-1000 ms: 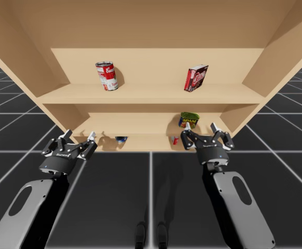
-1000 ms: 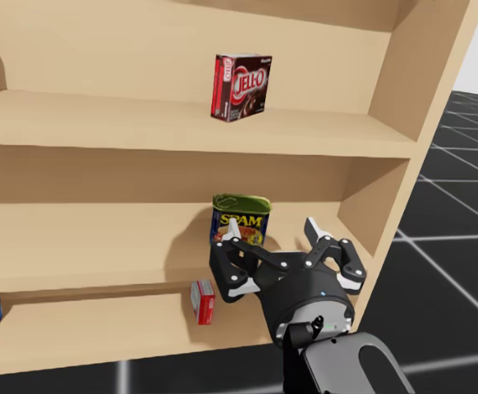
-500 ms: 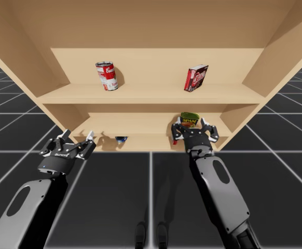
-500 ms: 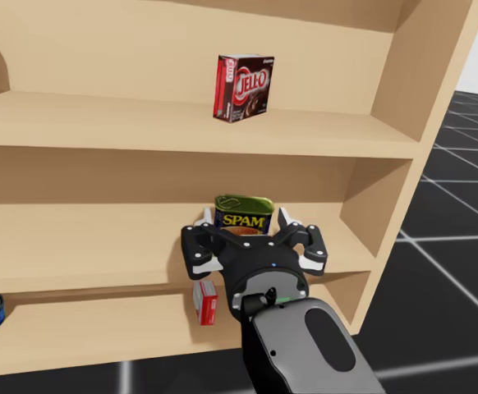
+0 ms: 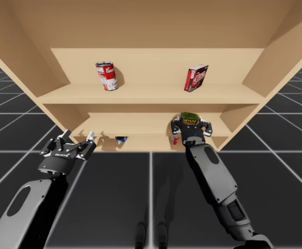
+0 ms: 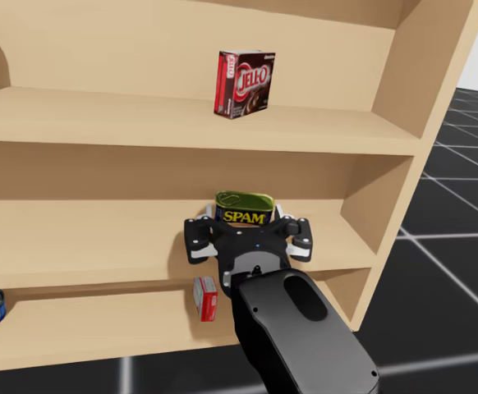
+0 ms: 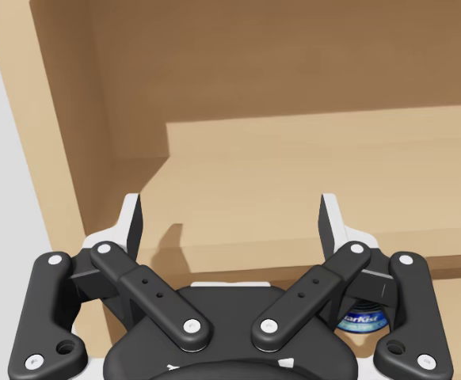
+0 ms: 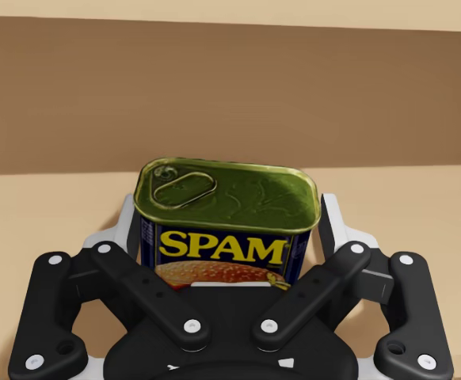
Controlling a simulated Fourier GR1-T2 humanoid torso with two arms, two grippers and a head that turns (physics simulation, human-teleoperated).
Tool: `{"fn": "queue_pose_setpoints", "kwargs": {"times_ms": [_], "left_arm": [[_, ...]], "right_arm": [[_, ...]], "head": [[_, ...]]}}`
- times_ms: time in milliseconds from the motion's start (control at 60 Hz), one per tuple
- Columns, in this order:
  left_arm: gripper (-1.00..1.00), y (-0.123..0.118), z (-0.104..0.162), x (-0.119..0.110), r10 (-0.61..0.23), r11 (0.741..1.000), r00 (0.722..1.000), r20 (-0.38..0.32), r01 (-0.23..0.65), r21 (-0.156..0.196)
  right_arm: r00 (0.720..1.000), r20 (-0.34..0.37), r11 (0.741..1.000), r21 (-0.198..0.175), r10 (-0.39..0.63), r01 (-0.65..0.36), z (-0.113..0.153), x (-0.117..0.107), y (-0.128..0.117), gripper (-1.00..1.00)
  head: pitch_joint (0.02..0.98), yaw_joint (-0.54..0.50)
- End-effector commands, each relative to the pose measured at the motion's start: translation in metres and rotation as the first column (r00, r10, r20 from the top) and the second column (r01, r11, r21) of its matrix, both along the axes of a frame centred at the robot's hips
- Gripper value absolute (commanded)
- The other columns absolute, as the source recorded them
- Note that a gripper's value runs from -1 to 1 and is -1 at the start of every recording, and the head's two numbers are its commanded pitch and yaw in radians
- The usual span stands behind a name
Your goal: Find the potted meat can on the shelf and bring it to me.
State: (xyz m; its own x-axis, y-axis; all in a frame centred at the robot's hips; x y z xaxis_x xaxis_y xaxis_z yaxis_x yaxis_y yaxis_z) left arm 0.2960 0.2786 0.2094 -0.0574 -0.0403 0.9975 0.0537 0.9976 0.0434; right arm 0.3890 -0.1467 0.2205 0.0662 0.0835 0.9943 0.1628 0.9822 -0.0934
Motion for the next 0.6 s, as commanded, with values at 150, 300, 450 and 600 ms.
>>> {"fn": "queue_pose_setpoints", "kwargs": {"times_ms": [150, 300, 450, 600], "left_arm": [[-1.00, -0.001, 0.000, 0.000, -0.003, 1.000, 1.000, 0.000, 0.003, 0.001], [-1.00, -0.001, 0.000, 0.000, -0.003, 1.000, 1.000, 0.001, 0.003, 0.002], [-1.00, -0.002, -0.001, 0.000, -0.004, 1.000, 1.000, 0.000, 0.004, 0.004], [-1.00, -0.003, -0.001, 0.000, -0.004, 1.000, 1.000, -0.001, 0.004, 0.005]], "right_arm": [[1.000, 0.000, 1.000, -0.025, 0.006, -0.006, -0.006, 0.007, -0.003, 1.00], [1.000, 0.023, 0.999, -0.036, 0.014, -0.013, 0.006, -0.007, -0.010, 1.00], [0.998, 0.070, 0.998, -0.064, 0.009, -0.004, 0.022, -0.029, -0.018, 1.00], [0.992, 0.121, 0.991, -0.135, 0.027, -0.010, 0.033, -0.061, -0.026, 1.00]], "head": [[0.512, -0.27], [0.511, -0.27], [0.511, -0.27], [0.506, -0.27]]}}
